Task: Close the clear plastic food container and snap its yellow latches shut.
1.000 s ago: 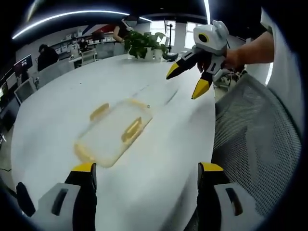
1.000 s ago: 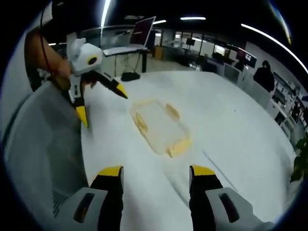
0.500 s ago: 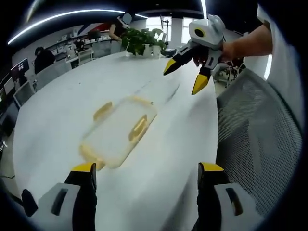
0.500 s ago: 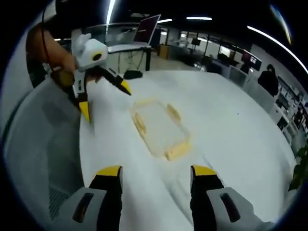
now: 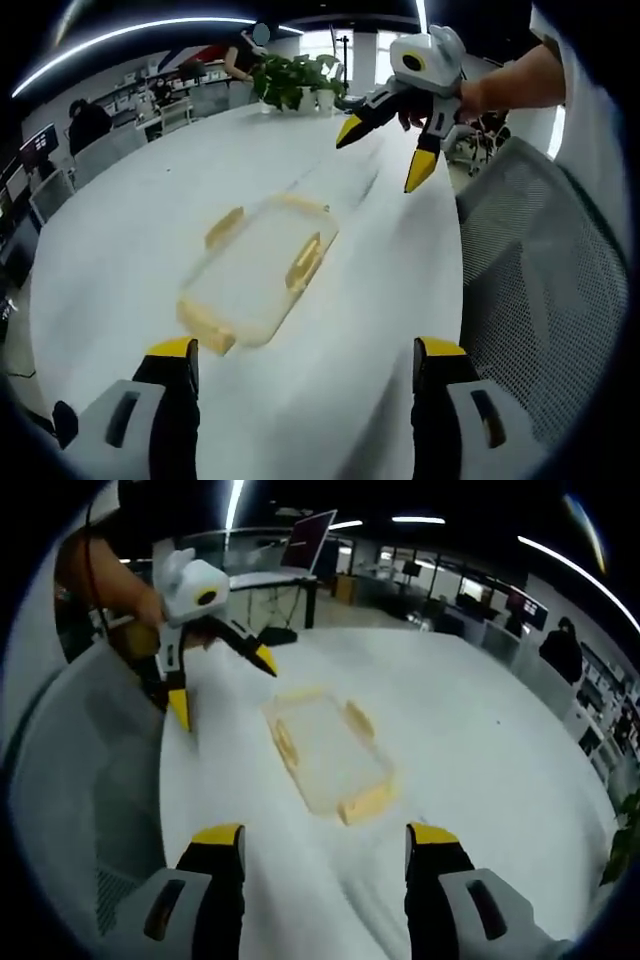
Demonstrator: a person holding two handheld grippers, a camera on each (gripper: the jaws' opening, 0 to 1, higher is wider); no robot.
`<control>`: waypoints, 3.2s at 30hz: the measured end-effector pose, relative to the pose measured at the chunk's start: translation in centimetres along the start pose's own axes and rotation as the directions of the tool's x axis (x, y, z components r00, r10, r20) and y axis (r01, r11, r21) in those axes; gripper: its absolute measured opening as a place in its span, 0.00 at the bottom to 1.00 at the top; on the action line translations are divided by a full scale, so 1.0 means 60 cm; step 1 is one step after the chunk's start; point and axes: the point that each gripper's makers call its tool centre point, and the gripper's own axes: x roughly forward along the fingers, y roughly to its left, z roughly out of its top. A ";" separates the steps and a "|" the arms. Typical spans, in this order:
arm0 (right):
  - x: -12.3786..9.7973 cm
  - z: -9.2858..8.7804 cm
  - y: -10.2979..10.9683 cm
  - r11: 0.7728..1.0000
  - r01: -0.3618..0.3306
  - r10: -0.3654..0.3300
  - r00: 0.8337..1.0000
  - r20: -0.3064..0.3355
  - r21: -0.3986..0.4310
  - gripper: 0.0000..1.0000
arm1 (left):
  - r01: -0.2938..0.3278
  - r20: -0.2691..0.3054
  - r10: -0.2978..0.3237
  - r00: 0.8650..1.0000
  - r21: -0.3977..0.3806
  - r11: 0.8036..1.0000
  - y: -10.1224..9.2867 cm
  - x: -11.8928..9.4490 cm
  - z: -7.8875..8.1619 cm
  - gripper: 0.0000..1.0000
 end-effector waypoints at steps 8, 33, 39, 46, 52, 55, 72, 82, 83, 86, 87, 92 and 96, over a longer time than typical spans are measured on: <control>0.007 0.005 -0.008 1.000 -0.002 0.003 1.000 0.002 -0.012 0.69 | -0.008 -0.004 0.008 1.000 0.006 1.000 0.018 -0.001 0.001 0.90; 0.032 0.019 -0.030 0.998 -0.041 0.041 0.999 -0.011 -0.057 0.72 | 0.005 -0.039 -0.003 0.999 0.067 0.998 0.060 0.003 0.002 0.91; 0.038 0.021 -0.034 0.996 -0.051 0.050 0.999 -0.022 -0.076 0.71 | 0.013 -0.056 -0.008 0.998 0.085 0.996 0.065 0.007 -0.005 0.90; 0.044 0.020 -0.041 0.992 -0.066 0.062 0.997 -0.041 -0.107 0.69 | 0.019 -0.074 -0.011 0.997 0.106 0.994 0.069 0.012 -0.010 0.89; 0.051 0.019 -0.041 0.984 -0.085 0.075 0.995 -0.067 -0.158 0.68 | 0.032 -0.091 -0.020 0.996 0.132 0.991 0.071 0.014 -0.013 0.88; 0.055 0.016 -0.037 0.978 -0.111 0.097 0.991 -0.087 -0.178 0.69 | 0.040 -0.106 -0.025 0.994 0.150 0.988 0.074 0.015 -0.017 0.88; 0.071 0.010 -0.032 0.951 -0.196 0.162 0.974 -0.156 -0.239 0.67 | 0.076 -0.170 -0.032 0.985 0.261 0.962 0.093 0.022 -0.017 0.86; 0.082 0.008 -0.033 0.931 -0.237 0.185 0.962 -0.203 -0.277 0.74 | 0.110 -0.208 -0.046 0.977 0.312 0.943 0.102 0.026 -0.019 0.87; 0.082 0.008 -0.033 0.929 -0.240 0.186 0.961 -0.206 -0.282 0.74 | 0.113 -0.211 -0.047 0.976 0.315 0.942 0.102 0.027 -0.019 0.87; 0.087 0.005 -0.033 0.923 -0.254 0.192 0.956 -0.224 -0.291 0.76 | 0.130 -0.228 -0.056 0.972 0.322 0.938 0.103 0.029 -0.022 0.87; 0.088 0.005 -0.034 0.921 -0.255 0.192 0.955 -0.228 -0.295 0.77 | 0.135 -0.233 -0.060 0.971 0.326 0.936 0.103 0.029 -0.022 0.87; 0.094 0.002 -0.039 0.919 -0.266 0.197 0.949 -0.246 -0.290 0.82 | 0.158 -0.255 -0.070 0.964 0.343 0.926 0.108 0.033 -0.025 0.88; 0.098 -0.002 -0.042 0.915 -0.276 0.200 0.944 -0.264 -0.294 0.86 | 0.166 -0.261 -0.074 0.962 0.350 0.922 0.114 0.037 -0.022 0.89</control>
